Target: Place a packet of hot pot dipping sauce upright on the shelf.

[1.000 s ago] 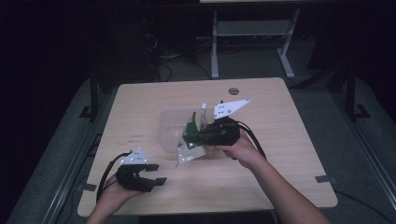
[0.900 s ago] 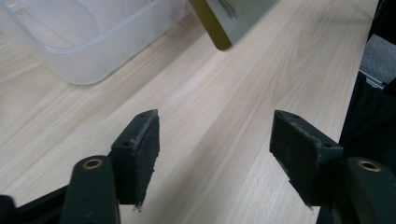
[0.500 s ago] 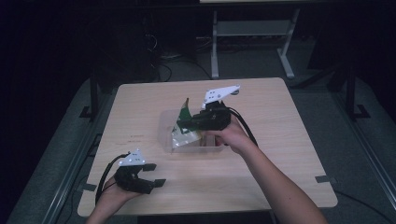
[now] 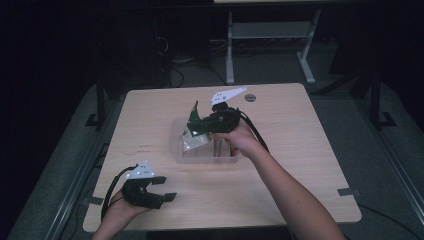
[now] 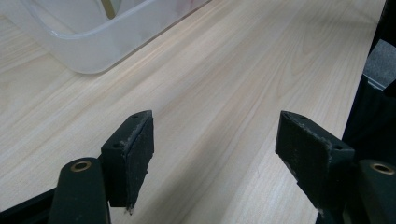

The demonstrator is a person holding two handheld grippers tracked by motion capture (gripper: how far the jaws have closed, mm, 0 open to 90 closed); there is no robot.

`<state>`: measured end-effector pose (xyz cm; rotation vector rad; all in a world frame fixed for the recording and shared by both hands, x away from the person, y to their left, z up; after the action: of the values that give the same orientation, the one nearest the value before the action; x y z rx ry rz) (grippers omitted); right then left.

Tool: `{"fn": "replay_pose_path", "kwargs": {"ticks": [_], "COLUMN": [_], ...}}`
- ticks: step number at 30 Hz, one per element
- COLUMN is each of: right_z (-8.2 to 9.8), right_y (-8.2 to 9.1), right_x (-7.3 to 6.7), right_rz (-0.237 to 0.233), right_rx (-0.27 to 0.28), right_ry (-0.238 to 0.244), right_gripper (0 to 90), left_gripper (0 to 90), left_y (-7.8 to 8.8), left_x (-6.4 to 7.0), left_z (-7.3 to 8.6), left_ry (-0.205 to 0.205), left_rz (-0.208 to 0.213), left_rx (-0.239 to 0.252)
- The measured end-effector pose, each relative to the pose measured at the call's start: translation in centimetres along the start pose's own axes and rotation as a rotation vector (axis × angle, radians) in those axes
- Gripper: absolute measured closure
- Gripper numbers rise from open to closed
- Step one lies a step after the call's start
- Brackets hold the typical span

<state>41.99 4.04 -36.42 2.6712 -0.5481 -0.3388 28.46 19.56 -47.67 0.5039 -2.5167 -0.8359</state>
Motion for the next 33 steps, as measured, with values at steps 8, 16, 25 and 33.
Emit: {"fn": "replay_pose_path", "kwargs": {"ticks": [8,16,25,33], "right_z": [0.0,-0.6,-0.8,-0.3], "right_y": [-0.5,-1.2,-1.1,-1.8], "right_x": [0.6,0.4,0.2,0.1], "right_rz": [0.025,0.017,0.001,0.016], "right_rx": [-0.004,-0.018,-0.012,-0.059], "right_ry": [-0.004,0.025,0.027,0.042], "right_gripper": [89.7,89.8,89.8,89.7], "left_gripper": [27.7,27.7,27.6,26.7], "left_y": [-0.1,-0.1,0.0,-0.3], "left_x": [0.0,0.0,-0.1,0.0], "left_z": [0.0,0.0,0.1,0.2], "left_ry": [-0.011,-0.012,-0.009,-0.008], "left_rz": [0.001,0.0,0.001,0.006], "left_rx": [-0.004,-0.003,-0.008,-0.02]}}
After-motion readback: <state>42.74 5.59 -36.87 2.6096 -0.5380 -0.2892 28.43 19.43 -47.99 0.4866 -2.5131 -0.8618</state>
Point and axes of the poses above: each handheld gripper's, and its own axes: y roughly backward along the jaws, z roughly out of its underside, x roughly to its right, the point moved 8 cm from there along -y, roughly forward along the jaws, and after that the axes turned 10 degrees about z, right-handed, at the moved point
